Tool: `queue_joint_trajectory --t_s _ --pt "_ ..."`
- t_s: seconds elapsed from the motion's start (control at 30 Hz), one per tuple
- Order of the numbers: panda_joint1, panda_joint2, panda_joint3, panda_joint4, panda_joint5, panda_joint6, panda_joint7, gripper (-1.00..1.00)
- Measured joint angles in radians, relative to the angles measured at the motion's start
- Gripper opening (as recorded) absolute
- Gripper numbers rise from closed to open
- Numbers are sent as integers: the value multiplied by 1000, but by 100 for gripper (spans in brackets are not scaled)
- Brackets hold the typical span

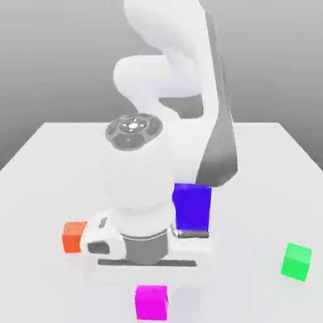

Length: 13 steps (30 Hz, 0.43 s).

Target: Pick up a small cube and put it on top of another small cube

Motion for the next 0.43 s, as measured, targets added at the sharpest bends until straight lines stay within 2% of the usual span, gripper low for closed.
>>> queue_joint_trajectory --t_s 0.17,0.3,0.33,0.43 --pt "155 -101 123 -120 -84 32 61 -100" --pt "309 -18 190 -140 -213 138 165 -100" --pt "332 11 186 -138 -235 164 182 100" --pt "332 11 186 -138 -235 164 182 100"
